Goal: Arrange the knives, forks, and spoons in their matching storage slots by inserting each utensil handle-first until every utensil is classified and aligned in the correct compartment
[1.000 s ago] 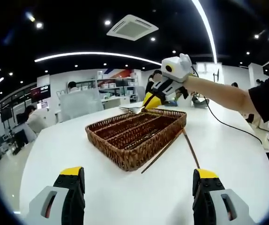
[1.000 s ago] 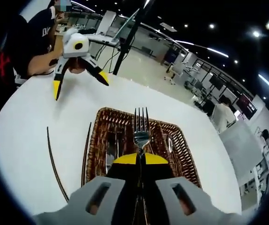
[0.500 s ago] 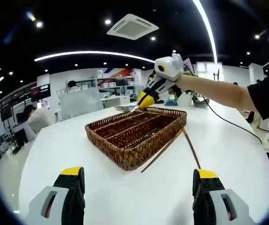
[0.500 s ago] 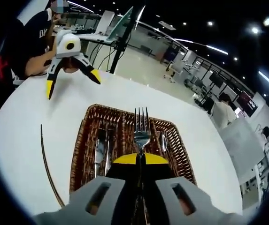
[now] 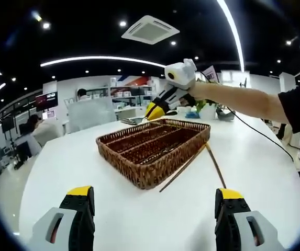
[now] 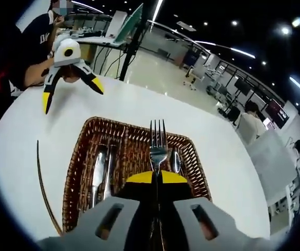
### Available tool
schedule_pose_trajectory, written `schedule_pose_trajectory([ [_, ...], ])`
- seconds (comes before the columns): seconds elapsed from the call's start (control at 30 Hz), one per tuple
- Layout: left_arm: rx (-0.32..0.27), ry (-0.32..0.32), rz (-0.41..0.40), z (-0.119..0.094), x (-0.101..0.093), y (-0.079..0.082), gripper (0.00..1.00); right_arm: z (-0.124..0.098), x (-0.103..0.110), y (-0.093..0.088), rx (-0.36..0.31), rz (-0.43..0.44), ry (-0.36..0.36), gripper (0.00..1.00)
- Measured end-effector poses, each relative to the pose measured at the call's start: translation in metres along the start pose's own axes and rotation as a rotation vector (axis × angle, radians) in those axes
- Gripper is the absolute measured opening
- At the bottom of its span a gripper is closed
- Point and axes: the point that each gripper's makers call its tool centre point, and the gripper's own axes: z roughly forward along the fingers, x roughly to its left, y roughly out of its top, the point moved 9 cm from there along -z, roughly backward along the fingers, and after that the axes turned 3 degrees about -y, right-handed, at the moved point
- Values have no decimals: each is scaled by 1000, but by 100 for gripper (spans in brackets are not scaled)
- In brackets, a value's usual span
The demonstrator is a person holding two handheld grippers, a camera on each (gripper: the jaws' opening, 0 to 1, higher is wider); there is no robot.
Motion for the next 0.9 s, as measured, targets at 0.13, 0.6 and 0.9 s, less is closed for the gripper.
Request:
schedule_pose_trajectory([
  [0.13,9,10,0,1,2,-2,100,2,-2,5,-19,-11,2,0],
  [0.6,1,31,-6,1,5,-3,100,3,-3,3,-14,-20,3,0],
  [0.9,-1,38,-3,2,6,-3,100,6,-8,-2,-15,-17,5,0],
])
